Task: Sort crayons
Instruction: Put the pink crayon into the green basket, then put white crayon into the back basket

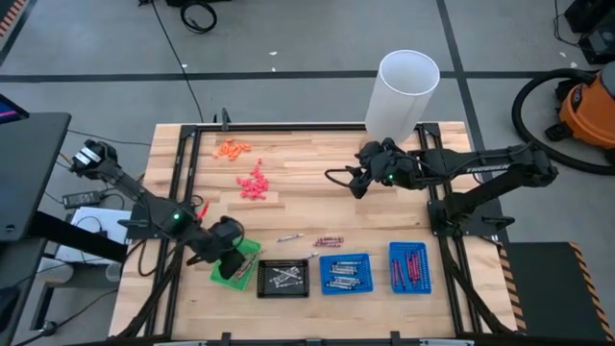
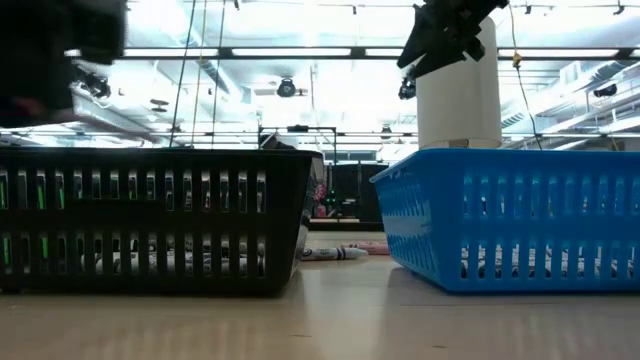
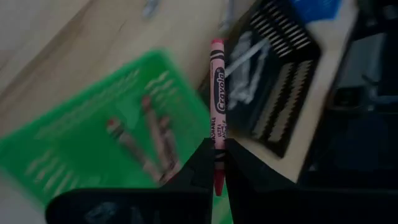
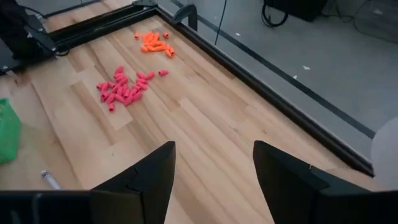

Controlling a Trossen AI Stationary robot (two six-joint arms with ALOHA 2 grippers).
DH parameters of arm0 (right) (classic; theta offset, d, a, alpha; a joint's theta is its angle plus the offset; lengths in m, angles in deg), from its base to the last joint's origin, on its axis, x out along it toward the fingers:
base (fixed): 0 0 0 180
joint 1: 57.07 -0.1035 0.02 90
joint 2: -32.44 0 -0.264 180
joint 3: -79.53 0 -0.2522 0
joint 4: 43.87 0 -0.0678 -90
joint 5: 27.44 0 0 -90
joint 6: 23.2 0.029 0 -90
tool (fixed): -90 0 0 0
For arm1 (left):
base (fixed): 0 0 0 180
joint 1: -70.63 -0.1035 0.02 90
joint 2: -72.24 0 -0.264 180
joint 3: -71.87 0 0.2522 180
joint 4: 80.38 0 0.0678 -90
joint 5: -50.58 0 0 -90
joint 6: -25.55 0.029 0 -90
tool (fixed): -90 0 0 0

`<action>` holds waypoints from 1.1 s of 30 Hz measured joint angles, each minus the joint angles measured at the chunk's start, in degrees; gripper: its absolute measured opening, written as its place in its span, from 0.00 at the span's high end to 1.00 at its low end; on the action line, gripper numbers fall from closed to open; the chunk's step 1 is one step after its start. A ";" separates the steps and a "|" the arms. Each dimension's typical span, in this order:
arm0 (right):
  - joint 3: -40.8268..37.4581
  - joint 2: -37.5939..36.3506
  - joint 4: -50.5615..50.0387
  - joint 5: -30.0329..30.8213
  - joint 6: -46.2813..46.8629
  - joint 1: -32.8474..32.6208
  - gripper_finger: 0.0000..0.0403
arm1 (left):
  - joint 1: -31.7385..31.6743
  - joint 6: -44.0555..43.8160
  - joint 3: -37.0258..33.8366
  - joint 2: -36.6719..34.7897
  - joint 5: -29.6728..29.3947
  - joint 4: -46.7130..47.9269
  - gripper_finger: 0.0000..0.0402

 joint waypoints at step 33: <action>0.00 0.00 5.76 -4.66 -4.86 4.23 0.44 | 11.30 -32.11 -0.02 6.23 -0.63 11.08 0.65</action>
